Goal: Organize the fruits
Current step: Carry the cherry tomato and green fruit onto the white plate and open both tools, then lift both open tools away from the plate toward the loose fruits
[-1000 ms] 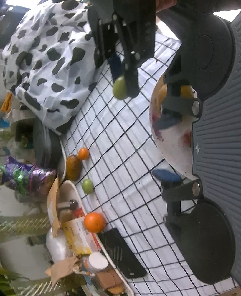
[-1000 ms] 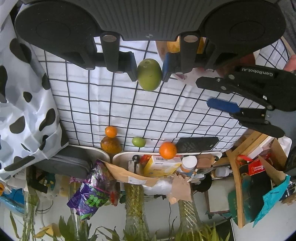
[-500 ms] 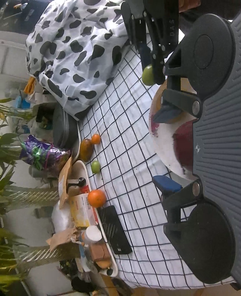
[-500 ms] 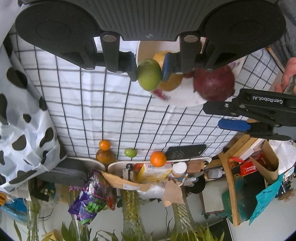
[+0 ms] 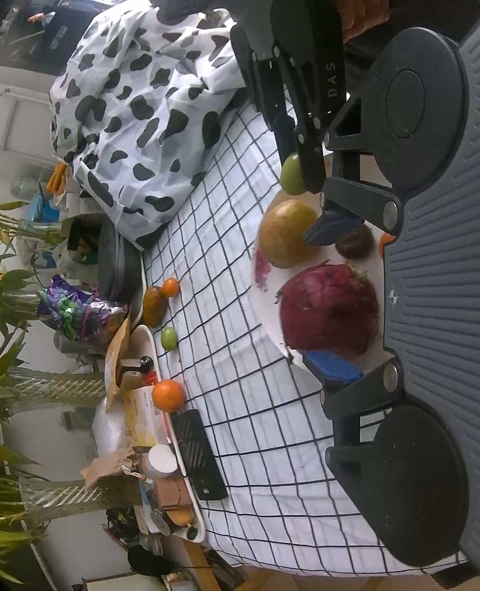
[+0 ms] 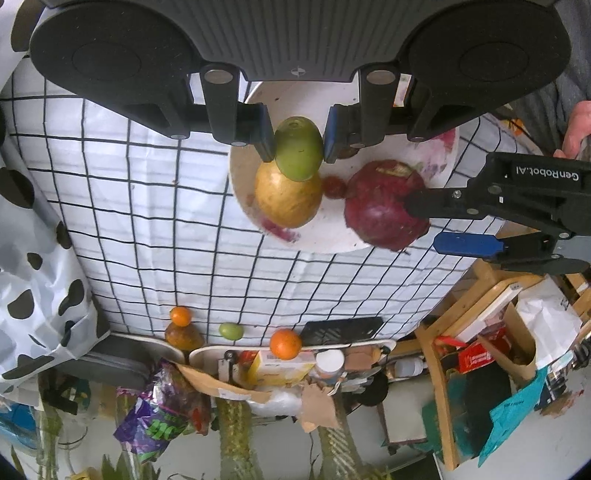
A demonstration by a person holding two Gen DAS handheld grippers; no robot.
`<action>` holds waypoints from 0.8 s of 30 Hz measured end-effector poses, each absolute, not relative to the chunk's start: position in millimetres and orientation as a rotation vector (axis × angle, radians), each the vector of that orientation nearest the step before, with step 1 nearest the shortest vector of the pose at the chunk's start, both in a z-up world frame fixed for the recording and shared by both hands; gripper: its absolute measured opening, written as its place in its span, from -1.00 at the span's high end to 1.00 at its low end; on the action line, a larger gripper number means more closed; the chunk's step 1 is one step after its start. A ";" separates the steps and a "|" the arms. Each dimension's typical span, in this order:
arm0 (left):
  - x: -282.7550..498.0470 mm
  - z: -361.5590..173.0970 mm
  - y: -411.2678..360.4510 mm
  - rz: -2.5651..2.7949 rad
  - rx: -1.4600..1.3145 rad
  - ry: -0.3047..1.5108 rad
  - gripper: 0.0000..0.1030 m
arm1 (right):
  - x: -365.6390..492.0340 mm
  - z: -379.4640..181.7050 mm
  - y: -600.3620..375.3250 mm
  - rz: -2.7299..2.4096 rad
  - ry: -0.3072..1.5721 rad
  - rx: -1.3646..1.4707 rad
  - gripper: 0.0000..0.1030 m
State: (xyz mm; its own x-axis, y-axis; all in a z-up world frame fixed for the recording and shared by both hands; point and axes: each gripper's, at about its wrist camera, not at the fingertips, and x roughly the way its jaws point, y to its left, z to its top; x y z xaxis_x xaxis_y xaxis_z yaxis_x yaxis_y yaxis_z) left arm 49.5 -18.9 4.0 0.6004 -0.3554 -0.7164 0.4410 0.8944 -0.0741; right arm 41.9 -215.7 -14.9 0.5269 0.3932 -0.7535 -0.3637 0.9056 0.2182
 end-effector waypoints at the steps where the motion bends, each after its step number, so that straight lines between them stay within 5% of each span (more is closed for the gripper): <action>1: 48.4 3.1 -18.7 -0.461 0.117 0.806 -0.19 | 41.4 -15.3 -214.7 0.456 0.914 0.033 0.42; 9: 47.7 0.1 -19.7 -0.451 0.140 0.808 -0.19 | 41.9 -12.8 -215.0 0.442 0.899 0.040 -0.11; 16: 49.1 0.0 -22.1 -0.454 0.140 0.805 -0.19 | 43.8 -7.5 -227.6 0.368 0.856 0.085 -0.77; 24: 49.1 -0.5 -23.2 -0.455 0.154 0.802 -0.19 | 46.6 -8.4 -225.5 0.285 0.835 0.025 -1.00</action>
